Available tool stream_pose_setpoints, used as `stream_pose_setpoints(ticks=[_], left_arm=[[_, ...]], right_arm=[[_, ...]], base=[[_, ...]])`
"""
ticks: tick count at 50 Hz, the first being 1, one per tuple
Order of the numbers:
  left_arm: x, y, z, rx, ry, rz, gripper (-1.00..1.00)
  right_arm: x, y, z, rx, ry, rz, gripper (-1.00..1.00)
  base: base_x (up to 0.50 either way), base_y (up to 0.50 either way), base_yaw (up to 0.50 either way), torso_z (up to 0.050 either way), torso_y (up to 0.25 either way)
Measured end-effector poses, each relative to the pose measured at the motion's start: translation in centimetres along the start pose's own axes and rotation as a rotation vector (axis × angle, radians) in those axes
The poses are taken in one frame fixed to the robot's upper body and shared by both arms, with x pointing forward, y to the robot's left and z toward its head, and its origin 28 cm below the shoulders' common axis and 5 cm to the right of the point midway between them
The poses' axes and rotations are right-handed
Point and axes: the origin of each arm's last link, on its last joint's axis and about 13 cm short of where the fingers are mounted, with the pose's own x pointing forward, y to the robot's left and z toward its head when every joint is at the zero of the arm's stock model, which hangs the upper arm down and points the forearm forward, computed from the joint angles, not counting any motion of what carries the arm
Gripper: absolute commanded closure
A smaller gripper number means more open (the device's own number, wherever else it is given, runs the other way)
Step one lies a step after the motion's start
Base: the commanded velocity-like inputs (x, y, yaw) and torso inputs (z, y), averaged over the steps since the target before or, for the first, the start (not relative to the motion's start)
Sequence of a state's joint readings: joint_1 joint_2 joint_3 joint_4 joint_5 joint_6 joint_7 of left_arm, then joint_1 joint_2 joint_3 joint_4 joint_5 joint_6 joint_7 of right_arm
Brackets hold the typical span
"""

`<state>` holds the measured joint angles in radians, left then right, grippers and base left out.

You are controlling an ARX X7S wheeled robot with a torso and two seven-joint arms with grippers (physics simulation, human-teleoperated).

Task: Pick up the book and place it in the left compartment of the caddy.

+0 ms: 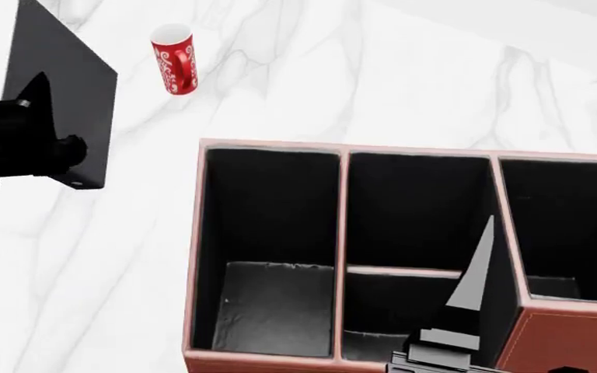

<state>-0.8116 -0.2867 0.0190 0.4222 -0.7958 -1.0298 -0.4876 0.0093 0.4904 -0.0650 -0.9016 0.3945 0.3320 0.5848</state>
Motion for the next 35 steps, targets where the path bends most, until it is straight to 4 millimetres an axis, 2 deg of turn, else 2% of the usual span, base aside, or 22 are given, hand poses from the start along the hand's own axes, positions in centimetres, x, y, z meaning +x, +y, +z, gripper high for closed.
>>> stream_pose_setpoints(ticks=[18, 27, 35], left_arm=[[-3.4, -3.5, 0.4, 0.011, 0.016, -0.158, 1.00], [-4.0, -4.9, -0.3, 0.029, 0.055, -0.229, 1.00], [-3.6, -5.8, -1.3, 0.045, 0.097, -0.265, 1.00]], right_arm=[[0.0, 0.0, 0.1, -0.001, -0.001, -0.003, -1.00], [0.0, -0.1, 0.2, -0.004, 0.000, -0.005, -1.00], [0.0, -0.1, 0.2, -0.008, 0.004, -0.006, -1.00]], base=[[0.00, 0.00, 0.00, 0.000, 0.001], [0.00, 0.00, 0.00, 0.000, 0.001], [0.00, 0.00, 0.00, 0.000, 0.003]])
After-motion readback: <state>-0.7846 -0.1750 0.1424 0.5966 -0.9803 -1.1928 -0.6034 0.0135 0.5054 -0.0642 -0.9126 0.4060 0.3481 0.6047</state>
